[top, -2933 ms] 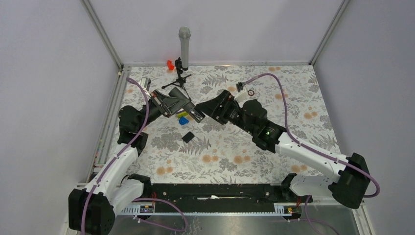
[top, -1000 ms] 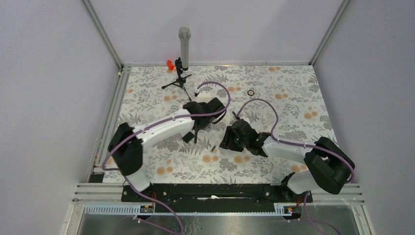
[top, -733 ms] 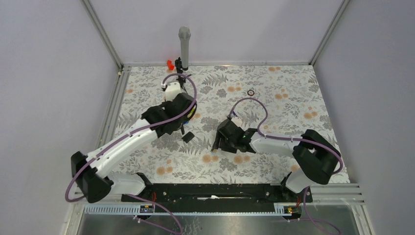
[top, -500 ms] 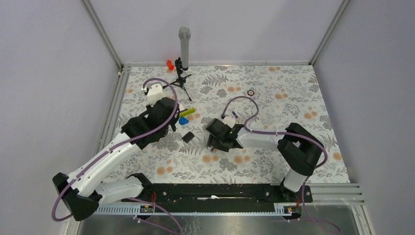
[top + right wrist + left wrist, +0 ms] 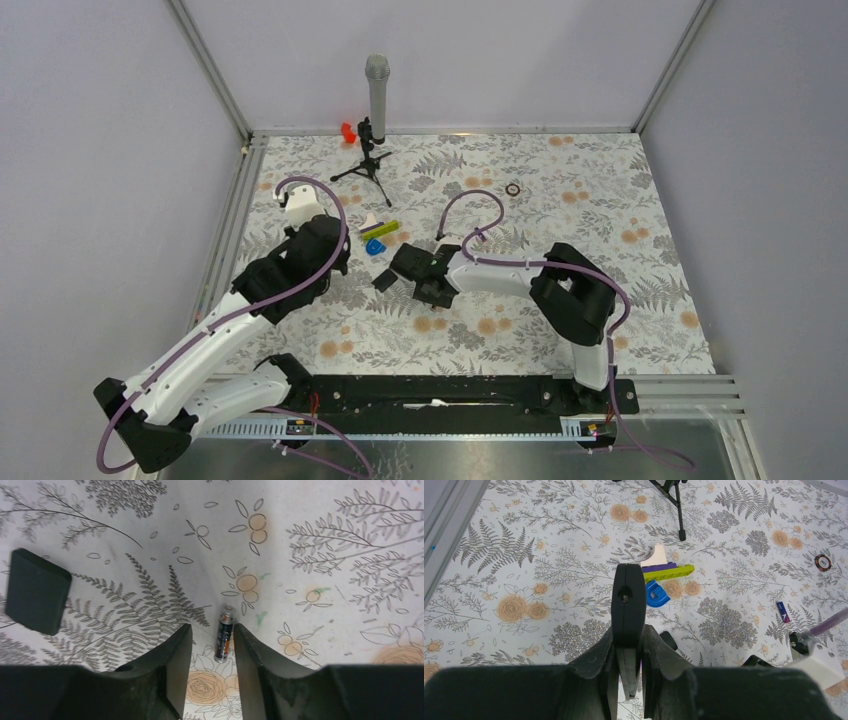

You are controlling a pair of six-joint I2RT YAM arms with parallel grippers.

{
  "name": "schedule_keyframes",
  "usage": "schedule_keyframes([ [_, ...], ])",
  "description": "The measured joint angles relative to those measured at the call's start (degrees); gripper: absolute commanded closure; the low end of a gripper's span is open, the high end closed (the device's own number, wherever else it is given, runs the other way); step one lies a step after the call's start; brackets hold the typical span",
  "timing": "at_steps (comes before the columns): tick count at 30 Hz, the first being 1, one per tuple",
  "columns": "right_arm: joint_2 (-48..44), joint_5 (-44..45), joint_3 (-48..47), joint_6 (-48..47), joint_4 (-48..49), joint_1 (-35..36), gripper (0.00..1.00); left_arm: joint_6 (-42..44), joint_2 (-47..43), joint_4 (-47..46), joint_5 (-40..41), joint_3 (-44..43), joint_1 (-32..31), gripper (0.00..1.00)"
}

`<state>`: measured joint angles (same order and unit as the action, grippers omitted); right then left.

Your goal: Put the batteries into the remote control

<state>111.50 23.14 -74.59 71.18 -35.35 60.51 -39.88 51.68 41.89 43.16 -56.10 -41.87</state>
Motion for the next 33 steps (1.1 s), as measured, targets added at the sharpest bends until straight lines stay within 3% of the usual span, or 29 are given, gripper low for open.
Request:
schedule_keyframes([
  [3,1.86,2.6,-2.54,0.76,-4.17,1.36,0.81,0.02,-0.55,-0.07,0.28,0.02,0.0,1.0],
  [6,2.71,3.93,-3.67,0.94,-6.4,1.88,0.9,0.0,-1.14,-0.15,0.35,0.39,0.04,1.0],
  [14,-0.22,8.15,1.01,-1.81,-5.46,2.19,0.96,0.31,-0.09,-1.4,-2.36,0.83,0.74,1.0],
  [20,-13.86,11.67,9.38,-10.38,-2.01,1.77,0.95,2.69,1.29,-10.47,-19.45,4.33,5.55,1.0],
  [27,-42.05,8.28,12.46,-30.64,17.03,-0.55,0.94,3.37,4.7,-24.24,-47.63,5.75,10.23,1.0],
  [33,-48.94,0.7,10.84,-44.68,25.4,-0.63,0.93,-1.36,11.41,-37.62,-66.47,5.42,10.51,1.0],
])
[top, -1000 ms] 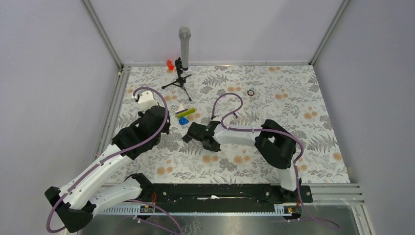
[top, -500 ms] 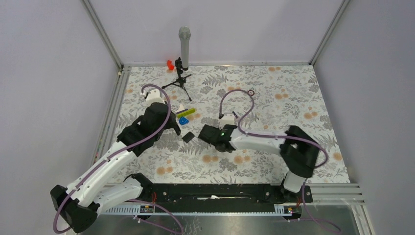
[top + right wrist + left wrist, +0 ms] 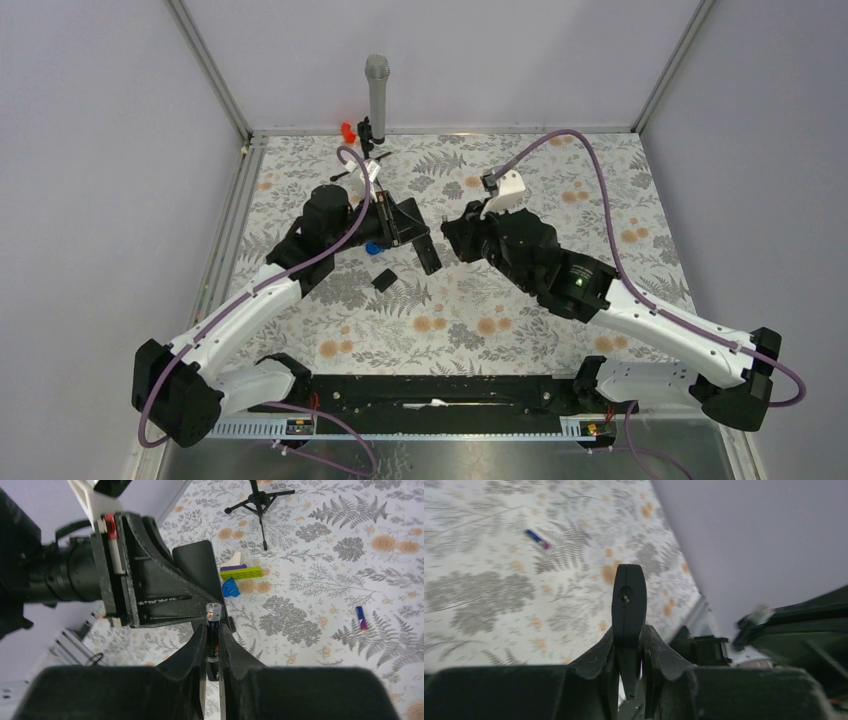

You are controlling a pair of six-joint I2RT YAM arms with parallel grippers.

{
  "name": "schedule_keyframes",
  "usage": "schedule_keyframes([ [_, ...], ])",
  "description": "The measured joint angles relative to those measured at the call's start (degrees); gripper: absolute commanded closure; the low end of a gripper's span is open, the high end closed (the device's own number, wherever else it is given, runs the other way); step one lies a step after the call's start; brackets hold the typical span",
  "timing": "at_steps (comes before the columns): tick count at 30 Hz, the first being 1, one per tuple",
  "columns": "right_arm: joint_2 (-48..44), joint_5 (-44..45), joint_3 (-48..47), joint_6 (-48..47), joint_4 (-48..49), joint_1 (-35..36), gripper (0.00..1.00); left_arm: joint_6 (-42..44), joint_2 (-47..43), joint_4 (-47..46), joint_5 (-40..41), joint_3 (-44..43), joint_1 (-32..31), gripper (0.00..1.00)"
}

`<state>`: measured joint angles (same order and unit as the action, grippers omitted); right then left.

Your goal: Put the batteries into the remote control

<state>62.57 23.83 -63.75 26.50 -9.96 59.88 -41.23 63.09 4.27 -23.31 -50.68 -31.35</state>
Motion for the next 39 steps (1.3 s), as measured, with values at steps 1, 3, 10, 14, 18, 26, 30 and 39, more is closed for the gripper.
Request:
schedule_keyframes([
  [1,0.22,-1.01,0.0,-1.57,0.33,0.0,0.93,-1.22,0.83,-2.32,-2.56,0.0,0.0,1.0],
  [3,1.2,-3.02,0.0,-5.11,0.42,0.02,0.92,-2.99,1.68,-5.25,-5.95,-0.02,0.07,1.0],
  [10,2.14,-9.11,0.0,-13.07,-0.02,0.0,0.92,-8.52,3.5,-9.84,-13.79,-1.75,1.18,1.0],
  [14,0.83,-11.98,0.0,-15.34,-0.09,0.0,0.92,-12.31,4.72,-14.58,-18.12,-1.7,2.82,1.0],
  [18,-0.39,-13.16,0.04,-16.35,-0.09,0.0,0.91,-14.27,6.08,-17.77,-20.72,-1.68,3.48,1.0],
  [26,-1.44,-13.46,0.87,-16.61,-0.09,0.0,0.91,-18.8,6.45,-24.65,-22.36,-0.96,3.54,1.0],
  [30,-1.44,-13.38,1.33,-16.55,0.02,0.0,0.91,-20.83,6.45,-27.1,-22.38,-0.5,3.61,1.0],
  [39,-1.75,-13.03,1.36,-16.33,-0.11,0.0,0.86,-24.41,7.19,-28.89,-22.36,-0.11,3.98,1.0],
])
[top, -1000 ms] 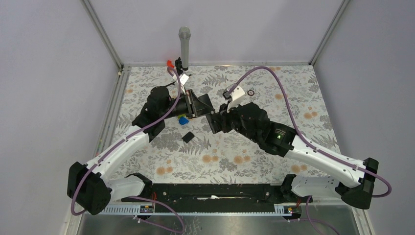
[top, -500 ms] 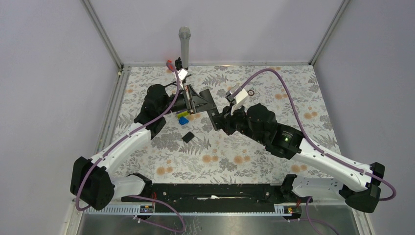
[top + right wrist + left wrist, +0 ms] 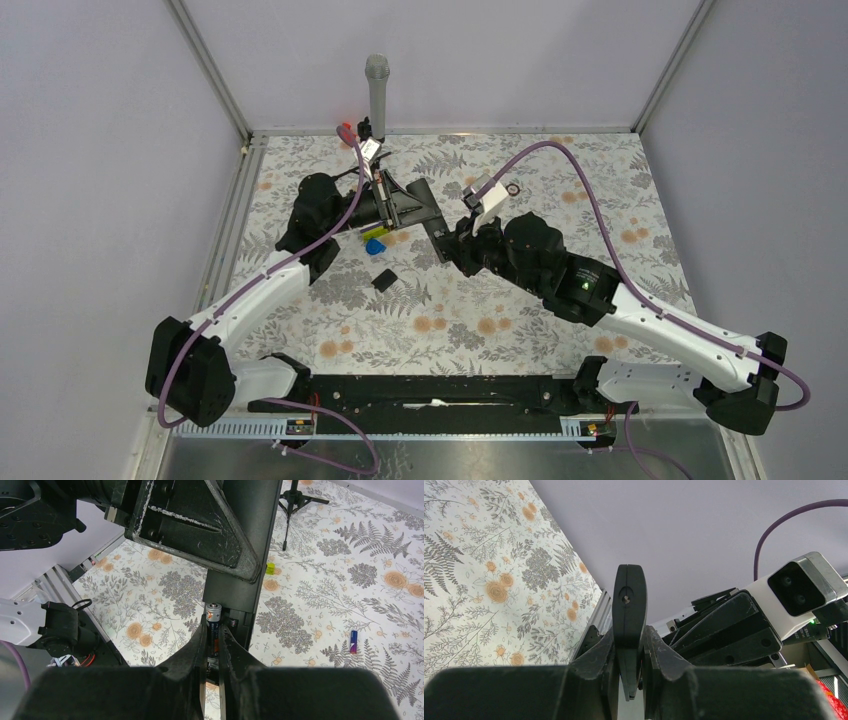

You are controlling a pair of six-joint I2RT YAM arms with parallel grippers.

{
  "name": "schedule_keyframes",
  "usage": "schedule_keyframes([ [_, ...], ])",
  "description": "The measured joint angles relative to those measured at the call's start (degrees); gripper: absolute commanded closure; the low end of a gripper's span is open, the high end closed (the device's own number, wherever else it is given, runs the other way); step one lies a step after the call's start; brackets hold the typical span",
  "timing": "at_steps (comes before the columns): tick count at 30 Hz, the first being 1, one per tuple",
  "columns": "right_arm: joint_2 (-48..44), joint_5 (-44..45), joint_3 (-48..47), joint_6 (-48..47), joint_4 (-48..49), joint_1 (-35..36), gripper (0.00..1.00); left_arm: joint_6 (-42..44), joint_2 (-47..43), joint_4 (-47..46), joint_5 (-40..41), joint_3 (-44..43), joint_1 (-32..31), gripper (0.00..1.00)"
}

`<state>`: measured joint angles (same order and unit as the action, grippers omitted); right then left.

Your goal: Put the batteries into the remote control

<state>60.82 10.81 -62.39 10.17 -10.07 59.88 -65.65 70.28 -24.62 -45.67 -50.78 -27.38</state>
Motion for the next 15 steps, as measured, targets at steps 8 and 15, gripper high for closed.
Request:
schedule_keyframes([
  [8,-0.31,-0.31,0.0,0.81,-1.68,0.0,0.85,-0.48,0.0,-0.7,0.11,0.68,0.02,1.0],
  [15,-0.94,-0.85,0.0,1.75,-2.54,0.0,0.78,-1.05,0.0,-0.9,0.26,0.68,0.0,1.0],
])
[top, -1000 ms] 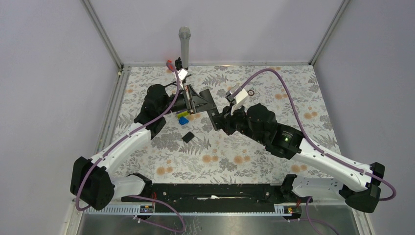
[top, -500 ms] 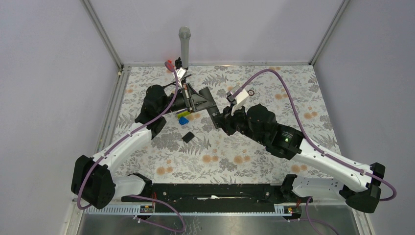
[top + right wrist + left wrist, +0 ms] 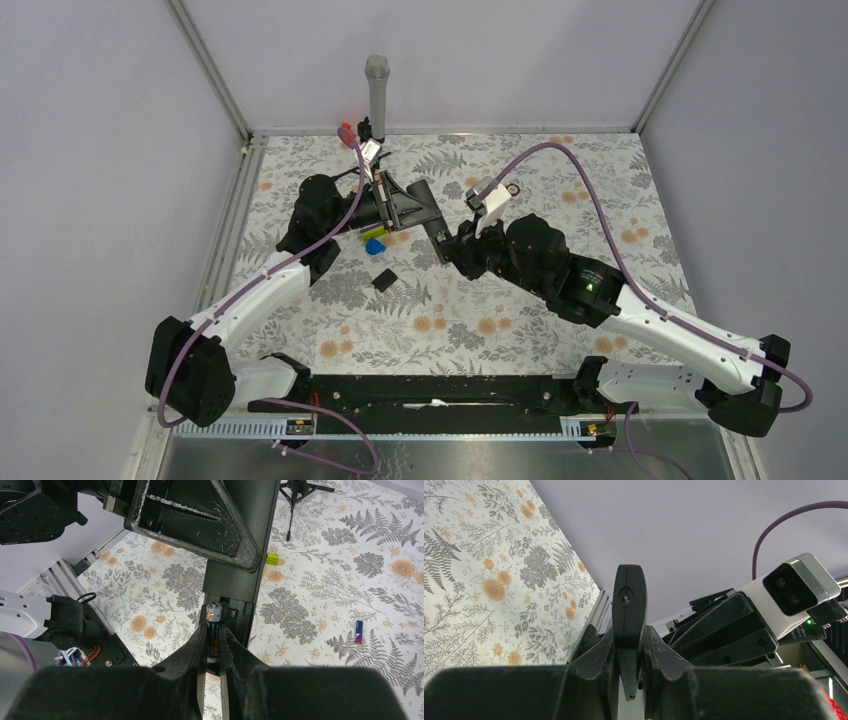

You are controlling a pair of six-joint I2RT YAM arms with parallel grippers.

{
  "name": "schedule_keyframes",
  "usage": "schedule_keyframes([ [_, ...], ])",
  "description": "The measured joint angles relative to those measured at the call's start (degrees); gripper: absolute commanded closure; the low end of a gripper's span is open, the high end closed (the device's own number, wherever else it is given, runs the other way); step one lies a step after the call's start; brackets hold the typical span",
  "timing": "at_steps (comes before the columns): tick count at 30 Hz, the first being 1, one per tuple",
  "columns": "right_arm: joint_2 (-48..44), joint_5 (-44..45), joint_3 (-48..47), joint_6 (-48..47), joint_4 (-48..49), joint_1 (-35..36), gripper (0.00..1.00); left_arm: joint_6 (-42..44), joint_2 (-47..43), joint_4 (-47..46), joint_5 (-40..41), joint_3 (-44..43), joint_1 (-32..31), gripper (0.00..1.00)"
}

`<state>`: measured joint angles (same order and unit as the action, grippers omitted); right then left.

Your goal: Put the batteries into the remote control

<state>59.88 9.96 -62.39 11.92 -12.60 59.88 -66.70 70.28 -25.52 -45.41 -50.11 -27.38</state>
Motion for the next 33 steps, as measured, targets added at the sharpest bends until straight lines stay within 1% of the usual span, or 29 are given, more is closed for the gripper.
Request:
schedule_keyframes([
  [4,0.0,0.0,0.0,0.87,0.0,0.0,0.74,-0.26,-0.02,-0.22,-0.02,0.02,0.0,1.0],
  [12,0.5,1.29,0.0,5.03,0.02,0.0,0.73,-0.46,-0.02,-1.55,0.42,0.42,0.13,1.0],
  [18,0.83,1.46,0.0,6.67,0.0,0.0,0.62,-0.44,-0.02,-1.6,0.7,0.98,0.17,1.0],
  [27,0.81,1.57,-0.35,7.67,-0.57,0.02,0.51,0.17,-0.02,-1.57,1.7,1.01,0.24,1.0],
  [33,-0.07,2.82,-1.7,8.37,-2.19,0.09,0.39,0.52,-0.02,-1.6,2.34,1.01,0.5,1.0],
])
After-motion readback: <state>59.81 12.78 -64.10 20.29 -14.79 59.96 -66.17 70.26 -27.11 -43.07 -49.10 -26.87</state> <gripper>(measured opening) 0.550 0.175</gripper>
